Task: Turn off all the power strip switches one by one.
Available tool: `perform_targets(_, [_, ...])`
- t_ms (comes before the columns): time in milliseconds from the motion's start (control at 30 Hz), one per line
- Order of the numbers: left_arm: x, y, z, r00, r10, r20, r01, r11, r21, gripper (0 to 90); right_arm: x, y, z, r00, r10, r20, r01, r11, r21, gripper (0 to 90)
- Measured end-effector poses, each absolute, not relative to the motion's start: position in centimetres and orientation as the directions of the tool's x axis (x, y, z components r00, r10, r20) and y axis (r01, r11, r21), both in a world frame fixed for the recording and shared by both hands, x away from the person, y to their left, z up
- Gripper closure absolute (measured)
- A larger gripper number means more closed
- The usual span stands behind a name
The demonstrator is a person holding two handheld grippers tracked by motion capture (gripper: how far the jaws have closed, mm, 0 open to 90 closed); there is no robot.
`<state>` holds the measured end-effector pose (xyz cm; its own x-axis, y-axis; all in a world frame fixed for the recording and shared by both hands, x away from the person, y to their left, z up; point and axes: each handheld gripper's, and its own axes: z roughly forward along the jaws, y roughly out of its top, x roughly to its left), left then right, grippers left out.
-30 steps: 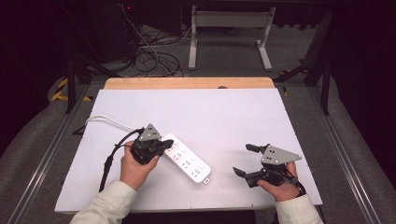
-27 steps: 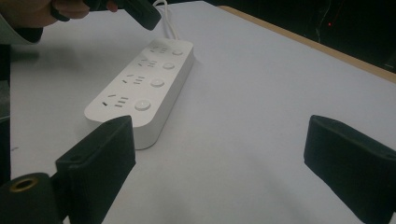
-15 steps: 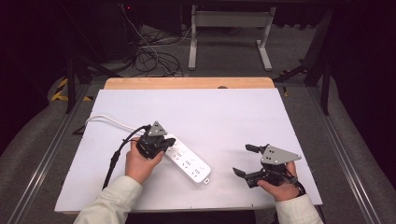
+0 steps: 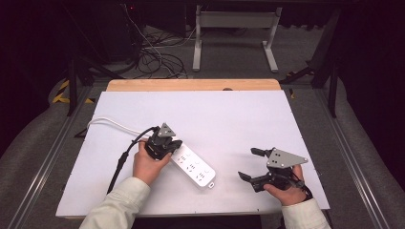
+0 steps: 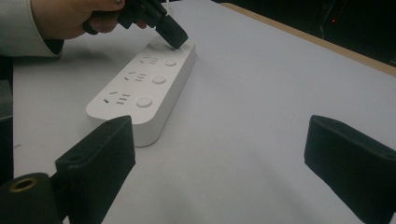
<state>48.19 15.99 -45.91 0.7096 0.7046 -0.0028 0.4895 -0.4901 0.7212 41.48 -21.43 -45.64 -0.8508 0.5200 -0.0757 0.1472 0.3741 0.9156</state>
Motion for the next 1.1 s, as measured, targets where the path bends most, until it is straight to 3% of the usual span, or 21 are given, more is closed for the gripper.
perform_targets(700, [48.14,15.58,-46.28,0.707,0.705,0.048,0.465,-0.515,0.721,90.0,41.43,-21.40,-45.67,-0.853,0.517,-0.076,0.147,0.377,0.915,9.5])
perform_targets(1100, [48.35,15.78,-46.26,0.708,0.706,0.020,0.480,-0.502,0.720,90.0,41.40,-21.41,-45.66,-0.853,0.516,-0.076,0.146,0.376,0.915,9.5])
